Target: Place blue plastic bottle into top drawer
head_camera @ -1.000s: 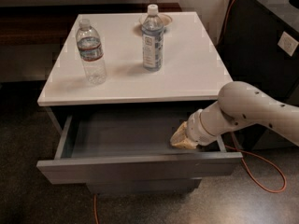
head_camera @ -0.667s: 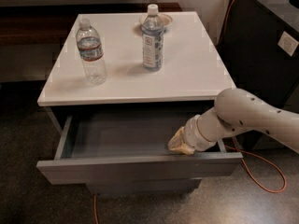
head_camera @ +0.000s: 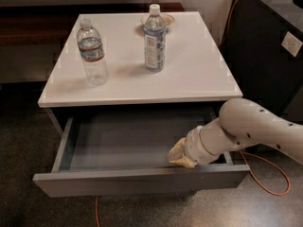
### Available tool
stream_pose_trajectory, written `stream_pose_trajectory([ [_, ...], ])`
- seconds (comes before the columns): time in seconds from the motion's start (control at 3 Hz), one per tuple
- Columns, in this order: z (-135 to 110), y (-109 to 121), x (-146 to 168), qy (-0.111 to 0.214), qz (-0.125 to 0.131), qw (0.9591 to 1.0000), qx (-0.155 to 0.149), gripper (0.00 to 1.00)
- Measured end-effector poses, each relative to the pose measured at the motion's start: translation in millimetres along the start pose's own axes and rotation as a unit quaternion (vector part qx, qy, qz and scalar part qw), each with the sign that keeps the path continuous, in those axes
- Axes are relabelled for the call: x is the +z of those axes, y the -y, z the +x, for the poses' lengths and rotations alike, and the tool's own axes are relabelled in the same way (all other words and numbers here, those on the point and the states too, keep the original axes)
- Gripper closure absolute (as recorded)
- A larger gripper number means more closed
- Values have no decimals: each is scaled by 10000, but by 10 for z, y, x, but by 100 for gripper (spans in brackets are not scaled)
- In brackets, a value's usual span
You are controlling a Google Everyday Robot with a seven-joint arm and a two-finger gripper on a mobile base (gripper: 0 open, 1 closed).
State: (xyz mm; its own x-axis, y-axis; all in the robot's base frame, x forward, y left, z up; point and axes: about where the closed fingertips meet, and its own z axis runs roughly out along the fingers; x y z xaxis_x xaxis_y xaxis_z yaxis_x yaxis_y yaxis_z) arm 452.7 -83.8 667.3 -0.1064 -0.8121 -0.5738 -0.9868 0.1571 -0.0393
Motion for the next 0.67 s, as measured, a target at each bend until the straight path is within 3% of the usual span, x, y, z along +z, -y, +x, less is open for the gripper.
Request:
stream_pose_trajectory([
  [0.67,-89,-548,-91,105,-239,9997,-32,100],
])
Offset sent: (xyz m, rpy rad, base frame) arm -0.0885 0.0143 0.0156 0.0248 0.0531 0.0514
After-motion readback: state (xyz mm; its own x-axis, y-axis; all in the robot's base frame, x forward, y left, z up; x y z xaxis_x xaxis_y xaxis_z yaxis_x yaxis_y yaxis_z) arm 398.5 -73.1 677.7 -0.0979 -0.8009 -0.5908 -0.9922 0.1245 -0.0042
